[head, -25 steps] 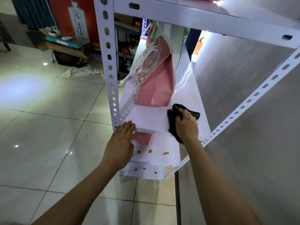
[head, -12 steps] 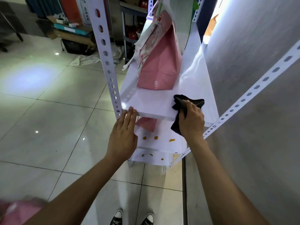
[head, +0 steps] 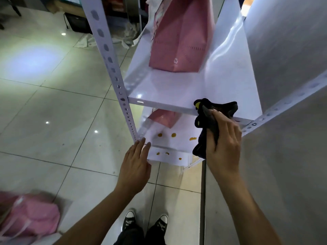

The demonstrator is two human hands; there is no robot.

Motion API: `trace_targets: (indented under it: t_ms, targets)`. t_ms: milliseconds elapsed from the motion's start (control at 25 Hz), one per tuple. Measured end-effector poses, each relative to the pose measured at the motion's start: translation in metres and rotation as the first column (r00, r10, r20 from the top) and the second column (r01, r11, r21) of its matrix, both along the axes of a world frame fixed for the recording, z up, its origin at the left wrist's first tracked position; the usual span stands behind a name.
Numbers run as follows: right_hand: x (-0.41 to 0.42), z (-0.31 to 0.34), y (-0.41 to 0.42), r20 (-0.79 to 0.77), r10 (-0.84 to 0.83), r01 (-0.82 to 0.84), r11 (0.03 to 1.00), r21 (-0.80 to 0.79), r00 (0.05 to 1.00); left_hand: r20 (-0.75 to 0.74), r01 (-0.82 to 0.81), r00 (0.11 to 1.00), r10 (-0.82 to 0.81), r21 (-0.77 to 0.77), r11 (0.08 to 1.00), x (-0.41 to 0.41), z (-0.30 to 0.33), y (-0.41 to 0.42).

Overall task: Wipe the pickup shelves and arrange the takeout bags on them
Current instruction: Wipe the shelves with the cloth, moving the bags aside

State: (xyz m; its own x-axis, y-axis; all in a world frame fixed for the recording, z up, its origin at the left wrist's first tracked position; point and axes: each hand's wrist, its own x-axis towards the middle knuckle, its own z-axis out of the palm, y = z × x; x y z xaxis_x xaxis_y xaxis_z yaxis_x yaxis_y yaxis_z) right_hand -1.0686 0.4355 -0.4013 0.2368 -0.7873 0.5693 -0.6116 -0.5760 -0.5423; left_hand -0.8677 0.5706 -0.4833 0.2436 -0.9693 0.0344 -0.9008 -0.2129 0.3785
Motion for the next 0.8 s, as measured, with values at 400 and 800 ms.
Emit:
trace_targets:
  t_ms: [400, 800]
  targets:
    - [0.032, -0.156, 0.047, -0.055, 0.093, -0.067, 0.93, 0.361, 0.994, -0.115, -0.028, 0.993, 0.036, 0.075, 0.997, 0.027, -0.093, -0.003]
    - [0.139, -0.258, -0.034, -0.487, 0.226, -0.186, 0.974, 0.131, 0.843, -0.278, -0.077, 0.958, 0.074, -0.001, 0.997, 0.038, -0.159, -0.025]
